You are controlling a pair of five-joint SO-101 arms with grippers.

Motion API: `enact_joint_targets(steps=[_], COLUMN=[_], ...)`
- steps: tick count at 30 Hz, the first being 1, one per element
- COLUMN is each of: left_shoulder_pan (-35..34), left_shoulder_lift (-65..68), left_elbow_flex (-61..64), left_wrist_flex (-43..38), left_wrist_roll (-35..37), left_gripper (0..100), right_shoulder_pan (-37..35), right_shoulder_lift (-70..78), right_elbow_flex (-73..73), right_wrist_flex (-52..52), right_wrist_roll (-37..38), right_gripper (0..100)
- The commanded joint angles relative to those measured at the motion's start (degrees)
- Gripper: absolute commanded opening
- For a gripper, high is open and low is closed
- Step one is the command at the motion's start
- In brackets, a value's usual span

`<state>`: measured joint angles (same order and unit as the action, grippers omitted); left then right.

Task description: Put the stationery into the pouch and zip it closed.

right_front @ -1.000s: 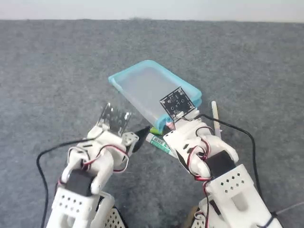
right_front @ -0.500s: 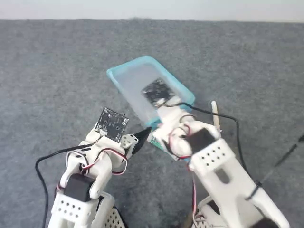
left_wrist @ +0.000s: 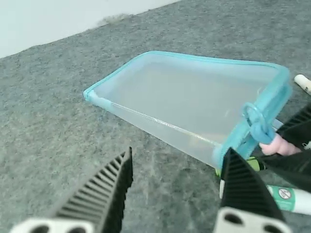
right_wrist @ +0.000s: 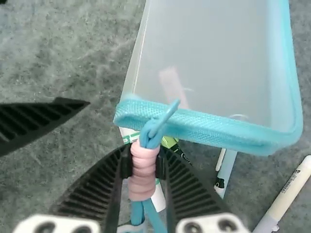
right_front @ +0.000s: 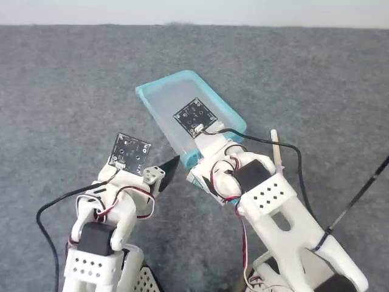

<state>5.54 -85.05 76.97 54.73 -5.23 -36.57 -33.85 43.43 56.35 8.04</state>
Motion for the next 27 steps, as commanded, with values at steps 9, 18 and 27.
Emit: enact_joint_targets(steps=[9,18,27], left_shoulder_pan=[4.75,4.75,4.75], left_shoulder_lift=[0.88,0.97,0.97], left_elbow_flex=[1.71,3.12,3.47], left_wrist_flex=[-2.55,-5.98,-5.98], left_wrist_roll=[-0.09,-0.35,-0.18], left_gripper=[28,28,28], right_shoulder_pan=[0.57,-4.97,-5.58], right_shoulder_lift=[-3.74,-3.82,-11.3], right_elbow_flex=[-10.99,-11.25,-11.25], right_wrist_flex=[5.93,9.1,12.79], right_wrist_roll=[1.05,1.41,2.29], right_gripper=[0.6,0.6,0.6])
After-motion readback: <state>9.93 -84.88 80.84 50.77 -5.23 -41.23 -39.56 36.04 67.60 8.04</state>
